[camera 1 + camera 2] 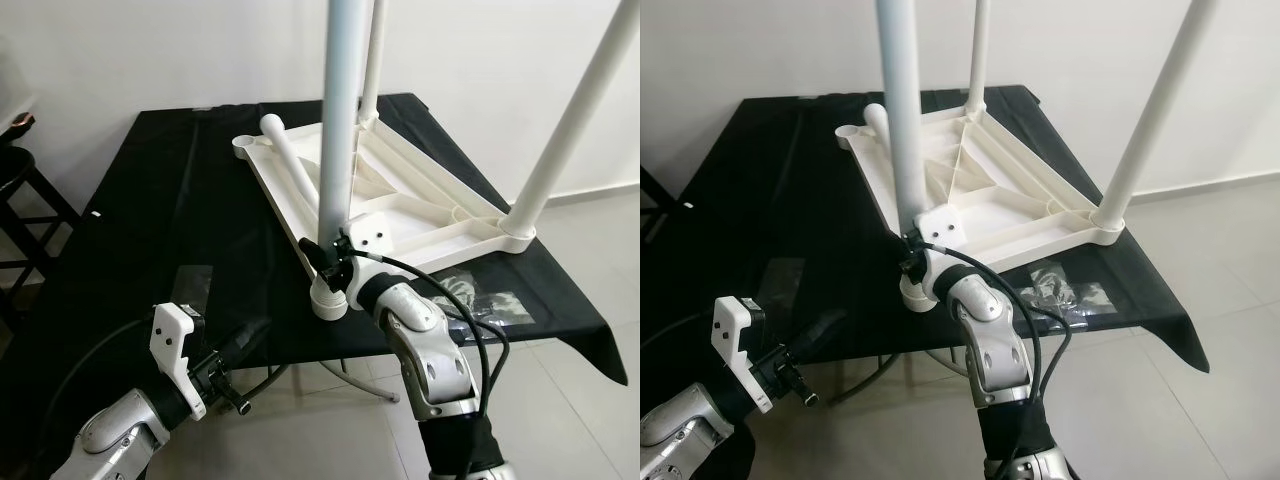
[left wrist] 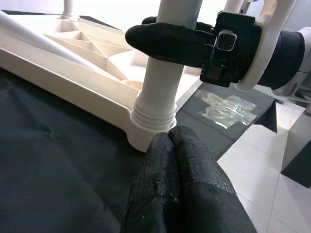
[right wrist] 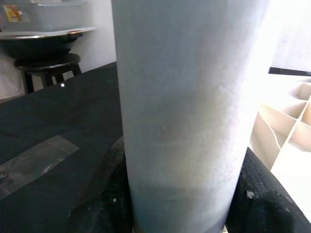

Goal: Building children table

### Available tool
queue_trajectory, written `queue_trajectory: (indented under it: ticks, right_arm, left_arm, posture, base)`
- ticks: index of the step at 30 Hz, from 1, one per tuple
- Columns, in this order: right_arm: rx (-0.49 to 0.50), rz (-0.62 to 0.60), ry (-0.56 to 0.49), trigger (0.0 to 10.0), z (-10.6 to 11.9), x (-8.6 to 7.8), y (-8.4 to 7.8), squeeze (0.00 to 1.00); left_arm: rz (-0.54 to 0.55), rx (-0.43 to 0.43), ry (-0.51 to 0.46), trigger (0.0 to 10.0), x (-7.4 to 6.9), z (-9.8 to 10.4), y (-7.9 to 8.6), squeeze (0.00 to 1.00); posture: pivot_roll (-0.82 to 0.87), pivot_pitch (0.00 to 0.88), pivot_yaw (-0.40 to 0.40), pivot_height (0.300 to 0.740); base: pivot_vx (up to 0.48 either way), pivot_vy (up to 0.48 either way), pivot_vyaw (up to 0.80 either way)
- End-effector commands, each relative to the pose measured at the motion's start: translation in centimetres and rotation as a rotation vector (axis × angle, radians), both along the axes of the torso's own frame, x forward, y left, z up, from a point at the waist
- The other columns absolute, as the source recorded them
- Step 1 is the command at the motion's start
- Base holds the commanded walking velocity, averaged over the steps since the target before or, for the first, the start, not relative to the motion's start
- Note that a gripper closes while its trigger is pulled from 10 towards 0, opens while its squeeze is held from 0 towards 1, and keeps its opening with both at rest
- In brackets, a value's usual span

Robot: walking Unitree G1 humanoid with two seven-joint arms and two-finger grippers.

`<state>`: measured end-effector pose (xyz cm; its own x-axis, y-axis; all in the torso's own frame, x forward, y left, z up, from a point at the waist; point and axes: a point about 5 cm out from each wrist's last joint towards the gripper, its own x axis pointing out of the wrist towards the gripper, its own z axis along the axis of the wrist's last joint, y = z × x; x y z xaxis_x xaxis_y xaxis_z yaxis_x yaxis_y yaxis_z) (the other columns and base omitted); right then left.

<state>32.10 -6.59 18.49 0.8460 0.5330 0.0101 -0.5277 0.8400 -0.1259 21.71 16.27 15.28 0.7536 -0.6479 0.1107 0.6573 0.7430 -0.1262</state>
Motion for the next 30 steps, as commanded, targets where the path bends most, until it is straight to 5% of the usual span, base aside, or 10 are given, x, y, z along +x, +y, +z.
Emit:
queue_trajectory:
  ticks: [1, 2, 3, 4, 10, 14, 15, 16, 17, 30]
  right_arm:
    - [-0.047, -0.010, 0.096, 9.9, -2.0, 0.3, -0.3, 0.00]
    - [-0.049, -0.011, 0.092, 10.0, -1.8, 0.3, -0.3, 0.00]
    - [-0.051, 0.052, 0.092, 10.0, -1.5, 0.4, 0.0, 0.89]
    - [-0.039, 0.117, 0.106, 10.0, -1.3, 0.2, 0.5, 1.00]
    - [-0.003, 0.328, 0.090, 10.0, -0.3, 0.0, 0.8, 1.00]
    - [-0.031, 0.539, 0.057, 10.0, 0.4, 0.4, -0.4, 1.00]
    - [-0.062, 0.671, 0.044, 10.0, 0.7, 0.6, -1.2, 0.82]
    - [-0.062, 0.671, 0.044, 10.0, 0.7, 0.6, -1.2, 0.82]
    - [-0.079, 0.695, 0.045, 10.0, 1.0, 1.0, -1.5, 0.00]
    - [-0.153, 0.787, 0.034, 10.0, 3.5, 3.1, -3.3, 0.00]
  left_arm:
    - [0.016, 0.008, 0.012, 10.0, 0.1, -0.4, 0.4, 0.00]
    - [0.019, 0.008, 0.010, 10.0, 0.1, -0.4, 0.4, 0.00]
    - [0.019, 0.008, 0.011, 10.0, 0.1, -0.3, 0.4, 0.00]
    - [0.016, 0.009, 0.012, 10.0, 0.1, -0.3, 0.4, 0.00]
    - [0.012, 0.010, 0.013, 10.0, 0.1, -0.4, 0.3, 0.00]
    - [0.014, 0.011, 0.014, 10.0, 0.2, -0.5, 0.2, 0.00]
    - [0.018, 0.012, 0.015, 10.0, 0.1, -0.6, 0.2, 0.00]
    - [0.018, 0.012, 0.015, 10.0, 0.1, -0.6, 0.2, 0.00]
    - [0.019, 0.012, 0.017, 10.0, 0.0, -0.7, 0.1, 0.00]
    - [0.013, 0.008, 0.021, 10.0, -0.5, -0.6, -0.1, 0.00]
  posture:
    - [-0.02, 0.097, 0.004, 0.740]
    - [-0.01, 0.097, 0.005, 0.740]
    - [-0.01, 0.095, 0.007, 0.740]
    - [-0.01, 0.093, 0.009, 0.740]
    - [0.01, 0.090, 0.010, 0.740]
    - [0.03, 0.075, 0.012, 0.740]
    - [0.04, 0.065, 0.009, 0.740]
    - [0.04, 0.065, 0.009, 0.740]
    - [0.04, 0.064, 0.007, 0.740]
    - [0.05, 0.072, 0.004, 0.740]
  base:
    - [0.000, 0.000, 0.00]
    - [0.000, 0.000, 0.00]
    - [0.000, 0.000, 0.00]
    - [0.000, 0.000, 0.00]
    - [0.000, 0.000, 0.00]
    - [0.000, 0.000, 0.00]
    - [0.000, 0.000, 0.00]
    - [0.000, 0.000, 0.00]
    - [0.000, 0.000, 0.00]
    - [0.000, 0.000, 0.00]
